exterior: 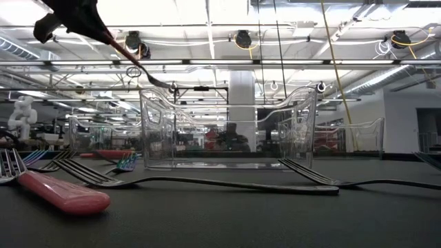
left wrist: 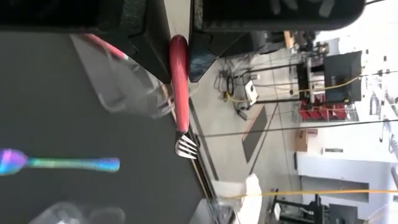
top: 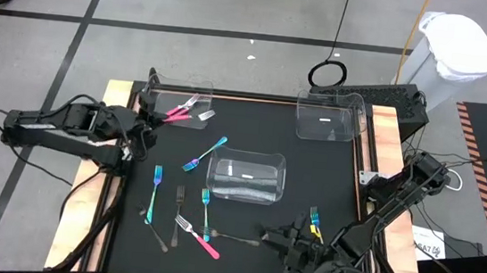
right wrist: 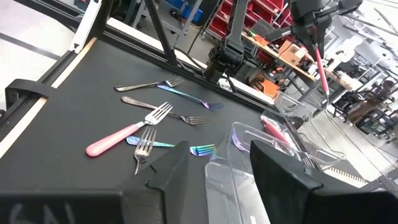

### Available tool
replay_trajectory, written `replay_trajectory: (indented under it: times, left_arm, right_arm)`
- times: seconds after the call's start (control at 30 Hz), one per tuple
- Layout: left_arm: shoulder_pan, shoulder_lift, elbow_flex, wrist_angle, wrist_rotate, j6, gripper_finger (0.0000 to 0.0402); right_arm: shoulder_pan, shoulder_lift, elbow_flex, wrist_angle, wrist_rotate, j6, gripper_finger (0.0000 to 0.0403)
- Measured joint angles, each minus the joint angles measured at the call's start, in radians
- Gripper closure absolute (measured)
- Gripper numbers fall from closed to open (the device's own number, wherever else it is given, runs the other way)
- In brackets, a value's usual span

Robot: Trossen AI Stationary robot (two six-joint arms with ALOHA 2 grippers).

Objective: Sort silverware by color (type)
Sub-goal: Put the pink fork into the left transparent bin

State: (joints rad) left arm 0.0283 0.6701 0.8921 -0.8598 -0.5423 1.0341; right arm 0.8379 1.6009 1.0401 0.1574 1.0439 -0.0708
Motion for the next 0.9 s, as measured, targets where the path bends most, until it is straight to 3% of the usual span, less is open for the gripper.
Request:
replay_trajectory:
  times: [0.53, 0.9]
  left_arm:
    - [0.258, 0.048, 0.000, -0.091, 0.049, 0.157, 0.0374]
    - [0.433, 0.233, 0.000, -0.059, 0.151, 0.308, 0.0374]
  right_arm:
    - [0.000, 0.000, 0.000, -0.001, -0.001, -0.055, 0.0239]
    - [-0.002, 0.000, 0.000, -0.001, 0.000, -0.091, 0.0239]
